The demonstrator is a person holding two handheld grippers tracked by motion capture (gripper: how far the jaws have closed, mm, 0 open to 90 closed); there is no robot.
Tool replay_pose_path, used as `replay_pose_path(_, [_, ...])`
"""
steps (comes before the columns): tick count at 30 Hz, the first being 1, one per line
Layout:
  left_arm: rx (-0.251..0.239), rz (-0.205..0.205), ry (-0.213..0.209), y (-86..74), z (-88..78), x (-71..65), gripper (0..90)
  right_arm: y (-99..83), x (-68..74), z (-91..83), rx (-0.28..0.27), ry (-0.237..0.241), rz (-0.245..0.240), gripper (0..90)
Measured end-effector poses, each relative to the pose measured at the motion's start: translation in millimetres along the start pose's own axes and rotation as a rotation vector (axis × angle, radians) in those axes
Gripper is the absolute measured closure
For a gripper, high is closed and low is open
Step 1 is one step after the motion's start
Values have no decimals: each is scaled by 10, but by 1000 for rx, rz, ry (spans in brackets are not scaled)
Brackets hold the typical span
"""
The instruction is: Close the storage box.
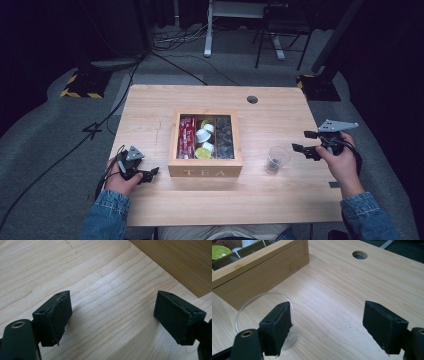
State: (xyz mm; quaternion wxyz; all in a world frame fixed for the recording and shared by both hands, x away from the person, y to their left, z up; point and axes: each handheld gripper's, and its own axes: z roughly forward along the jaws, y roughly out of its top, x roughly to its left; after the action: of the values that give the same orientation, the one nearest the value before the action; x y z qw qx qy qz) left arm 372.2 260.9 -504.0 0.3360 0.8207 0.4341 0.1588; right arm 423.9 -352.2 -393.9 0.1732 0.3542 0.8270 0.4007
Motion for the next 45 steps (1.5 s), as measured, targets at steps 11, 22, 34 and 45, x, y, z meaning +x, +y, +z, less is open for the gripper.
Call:
replay_pose_path(11, [1,-1,0,0,0,0,154,-338,-287,170,74,-22,84,179])
replay_pose_path(22, [1,5,2,3,2,6,154,-675,-397,356,94,-110,113,192])
replay_pose_path(34, [0,4,3,4,4,6,154,-870,-276,496,103,-102,93,173])
replay_pose_path(45, [-1,3,7,7,7,5,154,-945,-238,573,85,-117,98,125])
